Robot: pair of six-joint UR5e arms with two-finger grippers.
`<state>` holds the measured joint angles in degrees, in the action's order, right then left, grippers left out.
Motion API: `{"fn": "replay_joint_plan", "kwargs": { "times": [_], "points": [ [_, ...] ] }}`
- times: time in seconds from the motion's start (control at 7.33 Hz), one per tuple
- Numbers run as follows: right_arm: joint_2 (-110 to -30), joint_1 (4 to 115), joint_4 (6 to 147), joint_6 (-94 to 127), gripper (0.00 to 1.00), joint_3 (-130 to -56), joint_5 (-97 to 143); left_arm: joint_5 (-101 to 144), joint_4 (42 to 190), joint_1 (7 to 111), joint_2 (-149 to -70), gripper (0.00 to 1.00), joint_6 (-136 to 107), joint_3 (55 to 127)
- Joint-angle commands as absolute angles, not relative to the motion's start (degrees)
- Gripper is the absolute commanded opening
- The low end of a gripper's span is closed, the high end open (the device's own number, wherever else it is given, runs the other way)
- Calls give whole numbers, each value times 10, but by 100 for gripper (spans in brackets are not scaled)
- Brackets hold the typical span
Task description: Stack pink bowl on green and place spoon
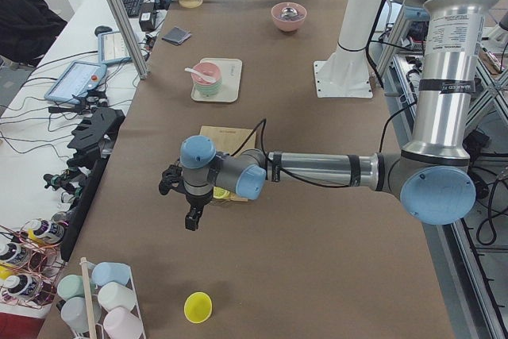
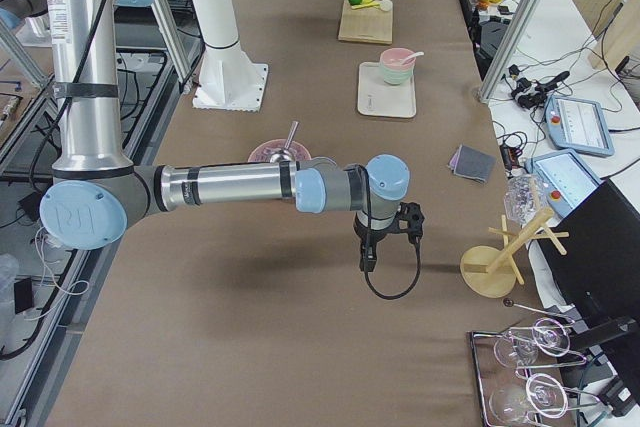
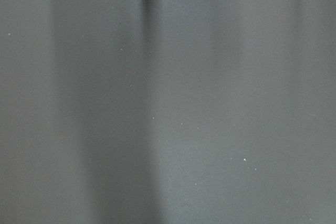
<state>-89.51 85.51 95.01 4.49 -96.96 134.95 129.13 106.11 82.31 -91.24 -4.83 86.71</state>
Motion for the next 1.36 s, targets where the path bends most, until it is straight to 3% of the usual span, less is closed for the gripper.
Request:
{"fn": "replay_joint_plan", "kwargs": {
  "times": [0.0,0.41,0.68,1.23],
  "points": [
    [-896,866,972,22,100,-981,1347,1293,1005,831,-922,98,-48,877],
    [-903,866,972,22,100,-976,1335,1332,1000,838,-918,98,-48,884],
    [-903,866,971,23,100,-976,1334,1349,973,880,-875,98,-47,953],
    [-904,866,971,23,100,-977,1337,1346,972,887,-860,98,-18,954]
  ]
}}
